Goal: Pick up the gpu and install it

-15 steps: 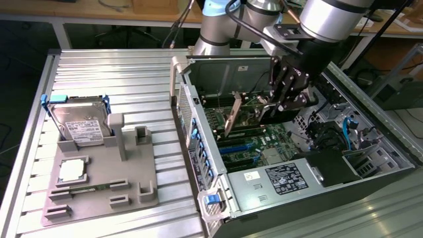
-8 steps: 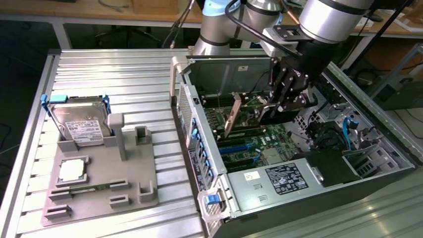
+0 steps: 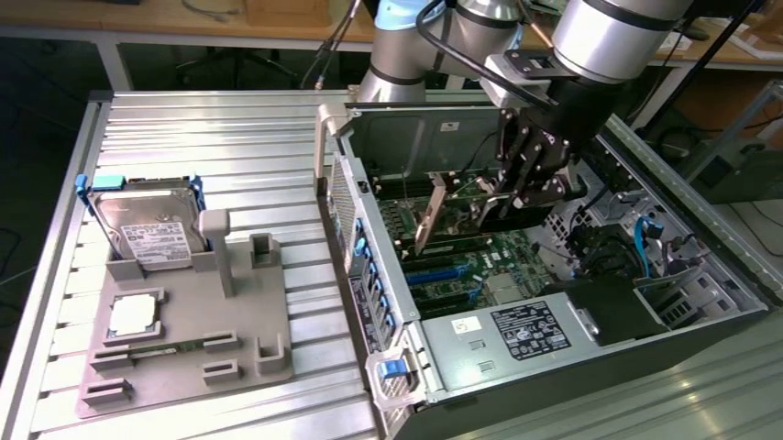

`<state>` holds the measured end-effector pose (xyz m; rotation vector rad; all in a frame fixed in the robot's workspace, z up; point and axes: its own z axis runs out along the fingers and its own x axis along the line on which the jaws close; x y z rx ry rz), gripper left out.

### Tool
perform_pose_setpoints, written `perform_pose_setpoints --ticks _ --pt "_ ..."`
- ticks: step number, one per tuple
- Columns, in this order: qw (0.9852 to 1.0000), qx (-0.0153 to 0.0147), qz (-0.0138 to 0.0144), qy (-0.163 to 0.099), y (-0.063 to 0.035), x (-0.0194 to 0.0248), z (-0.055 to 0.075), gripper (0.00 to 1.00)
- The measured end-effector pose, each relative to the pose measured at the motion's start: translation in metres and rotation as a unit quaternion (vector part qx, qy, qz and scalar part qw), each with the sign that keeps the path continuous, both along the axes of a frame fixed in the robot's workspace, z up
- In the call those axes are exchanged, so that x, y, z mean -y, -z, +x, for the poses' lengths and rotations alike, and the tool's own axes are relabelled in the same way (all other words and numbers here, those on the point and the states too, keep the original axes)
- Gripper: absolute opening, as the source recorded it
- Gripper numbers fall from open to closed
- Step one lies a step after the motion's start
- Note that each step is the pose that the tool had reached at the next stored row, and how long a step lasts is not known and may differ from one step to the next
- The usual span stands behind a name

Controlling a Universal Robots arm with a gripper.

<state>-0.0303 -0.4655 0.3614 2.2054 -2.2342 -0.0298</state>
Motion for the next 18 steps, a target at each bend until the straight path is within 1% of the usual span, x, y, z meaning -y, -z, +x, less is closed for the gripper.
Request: perform_pose_setpoints --ticks 18 --pt "1.0000 0.0000 0.0000 0.000 0.0055 0.0000 0.0000 0.27"
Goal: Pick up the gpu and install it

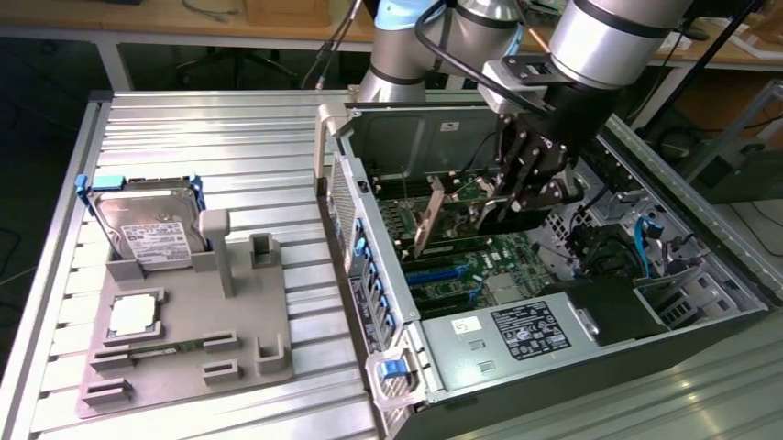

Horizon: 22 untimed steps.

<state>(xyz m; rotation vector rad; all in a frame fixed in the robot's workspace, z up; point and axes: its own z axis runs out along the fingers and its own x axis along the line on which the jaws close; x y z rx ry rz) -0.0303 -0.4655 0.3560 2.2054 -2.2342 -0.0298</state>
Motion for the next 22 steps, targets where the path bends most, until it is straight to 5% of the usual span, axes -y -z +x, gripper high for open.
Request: perform_pose_setpoints --ticks 22 --pt "1.0000 0.0001 0.0000 0.000 0.0065 0.0000 0.0000 0.27"
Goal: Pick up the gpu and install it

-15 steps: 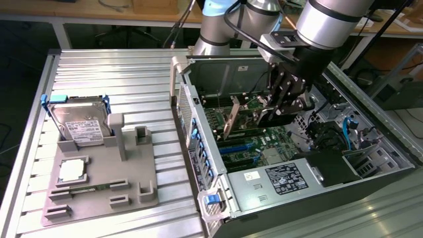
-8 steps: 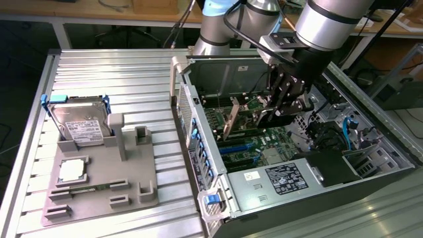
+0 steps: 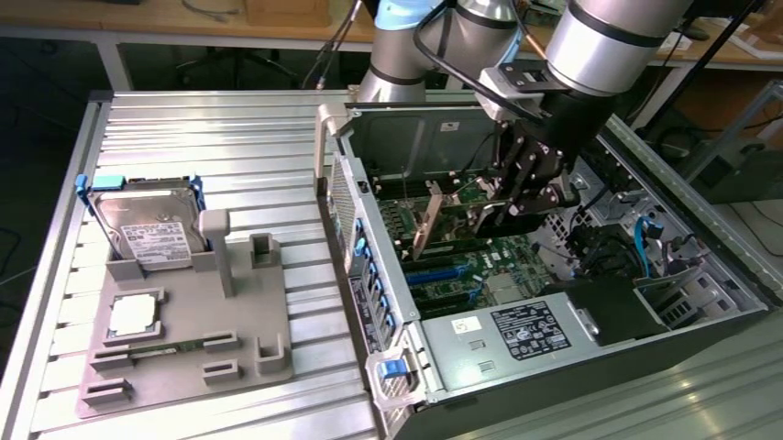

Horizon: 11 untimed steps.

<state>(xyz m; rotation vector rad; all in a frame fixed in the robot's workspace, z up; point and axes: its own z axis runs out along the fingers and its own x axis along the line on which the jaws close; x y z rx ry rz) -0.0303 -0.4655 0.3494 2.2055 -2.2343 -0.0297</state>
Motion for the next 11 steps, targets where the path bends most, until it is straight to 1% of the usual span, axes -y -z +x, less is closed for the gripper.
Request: perform_pose_setpoints --ticks 11 --pt "1.0000 0.0000 0.0000 0.000 0.0033 0.0000 0.0000 0.27"
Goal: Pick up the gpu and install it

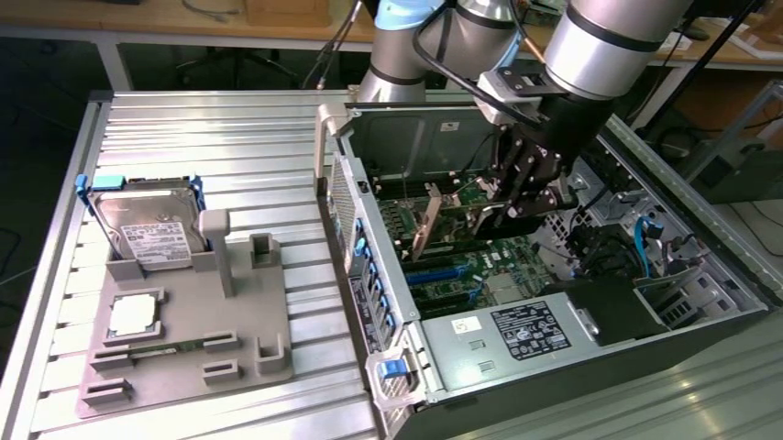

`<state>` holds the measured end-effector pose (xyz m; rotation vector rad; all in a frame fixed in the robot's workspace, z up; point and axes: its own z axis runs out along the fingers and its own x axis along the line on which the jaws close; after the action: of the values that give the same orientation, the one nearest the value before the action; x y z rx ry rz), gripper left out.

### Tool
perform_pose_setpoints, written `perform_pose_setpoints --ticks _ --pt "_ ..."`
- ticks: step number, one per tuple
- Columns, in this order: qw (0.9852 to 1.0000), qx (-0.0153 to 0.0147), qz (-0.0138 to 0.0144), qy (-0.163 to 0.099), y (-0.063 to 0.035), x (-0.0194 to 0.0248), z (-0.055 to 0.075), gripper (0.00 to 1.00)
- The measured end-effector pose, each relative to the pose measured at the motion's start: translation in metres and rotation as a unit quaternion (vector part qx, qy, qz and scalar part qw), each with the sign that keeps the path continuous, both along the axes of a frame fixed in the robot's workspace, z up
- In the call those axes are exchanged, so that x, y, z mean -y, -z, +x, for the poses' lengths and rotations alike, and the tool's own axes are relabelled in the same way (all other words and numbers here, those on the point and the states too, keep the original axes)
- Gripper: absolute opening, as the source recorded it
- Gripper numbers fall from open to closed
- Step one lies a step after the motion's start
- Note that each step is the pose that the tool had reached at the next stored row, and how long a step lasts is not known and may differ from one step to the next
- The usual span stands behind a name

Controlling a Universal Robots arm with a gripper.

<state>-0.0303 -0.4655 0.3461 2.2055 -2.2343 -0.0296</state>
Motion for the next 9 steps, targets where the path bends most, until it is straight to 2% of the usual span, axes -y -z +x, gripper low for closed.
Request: perform_pose_setpoints --ticks 9 --pt "1.0000 0.0000 0.0000 0.000 0.0024 0.0000 0.0000 0.27"
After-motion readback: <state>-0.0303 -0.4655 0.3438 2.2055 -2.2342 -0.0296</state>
